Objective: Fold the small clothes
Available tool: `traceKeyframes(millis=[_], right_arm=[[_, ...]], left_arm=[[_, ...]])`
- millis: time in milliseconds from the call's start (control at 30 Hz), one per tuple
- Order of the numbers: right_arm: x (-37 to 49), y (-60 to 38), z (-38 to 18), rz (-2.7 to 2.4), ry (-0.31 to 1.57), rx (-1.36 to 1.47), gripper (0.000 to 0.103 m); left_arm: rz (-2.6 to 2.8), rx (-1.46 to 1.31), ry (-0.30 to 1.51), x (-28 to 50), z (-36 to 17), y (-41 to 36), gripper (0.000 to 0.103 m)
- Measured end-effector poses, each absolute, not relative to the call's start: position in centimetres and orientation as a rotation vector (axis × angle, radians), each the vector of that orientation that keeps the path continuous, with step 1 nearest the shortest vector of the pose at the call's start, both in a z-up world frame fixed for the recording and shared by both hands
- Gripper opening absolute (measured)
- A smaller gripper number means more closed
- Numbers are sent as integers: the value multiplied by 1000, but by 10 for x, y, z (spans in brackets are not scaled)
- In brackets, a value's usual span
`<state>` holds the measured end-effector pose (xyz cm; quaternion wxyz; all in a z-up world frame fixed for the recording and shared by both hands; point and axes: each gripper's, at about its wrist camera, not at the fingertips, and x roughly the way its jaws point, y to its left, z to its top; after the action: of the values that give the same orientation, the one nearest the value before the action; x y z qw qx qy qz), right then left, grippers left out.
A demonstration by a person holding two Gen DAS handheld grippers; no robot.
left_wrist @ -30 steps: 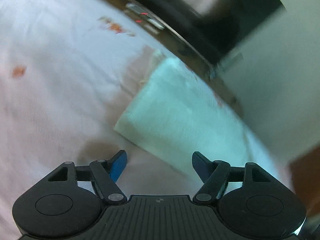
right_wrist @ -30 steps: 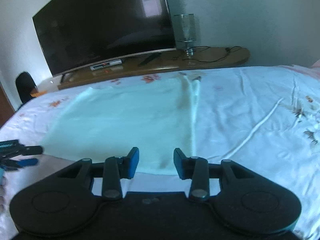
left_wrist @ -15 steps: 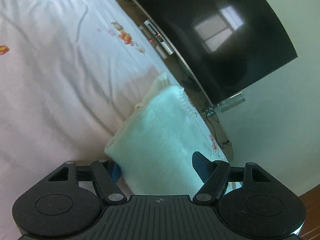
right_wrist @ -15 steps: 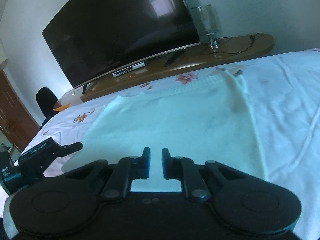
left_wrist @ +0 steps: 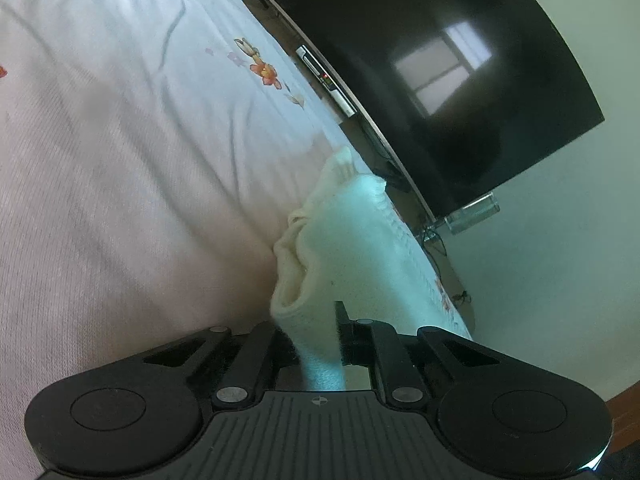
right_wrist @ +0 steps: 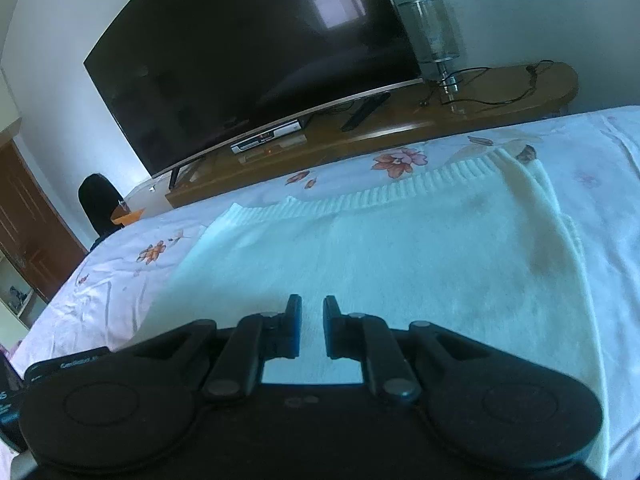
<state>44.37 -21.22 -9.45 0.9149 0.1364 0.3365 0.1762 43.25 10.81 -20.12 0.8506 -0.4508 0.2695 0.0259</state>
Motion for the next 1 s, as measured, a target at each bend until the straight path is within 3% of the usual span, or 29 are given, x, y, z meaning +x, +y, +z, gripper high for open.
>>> traceKeyframes(millis=[400, 867, 1000], right_arm=[[463, -198, -109, 369, 712, 271, 12], [467, -192, -122, 339, 738, 199, 4], [469, -194, -122, 335, 743, 218, 4]], left_arm=[[23, -944, 553, 425, -205, 111, 10], [-5, -851, 581, 437, -198, 110, 8], [-109, -635, 557, 445, -152, 88, 8]])
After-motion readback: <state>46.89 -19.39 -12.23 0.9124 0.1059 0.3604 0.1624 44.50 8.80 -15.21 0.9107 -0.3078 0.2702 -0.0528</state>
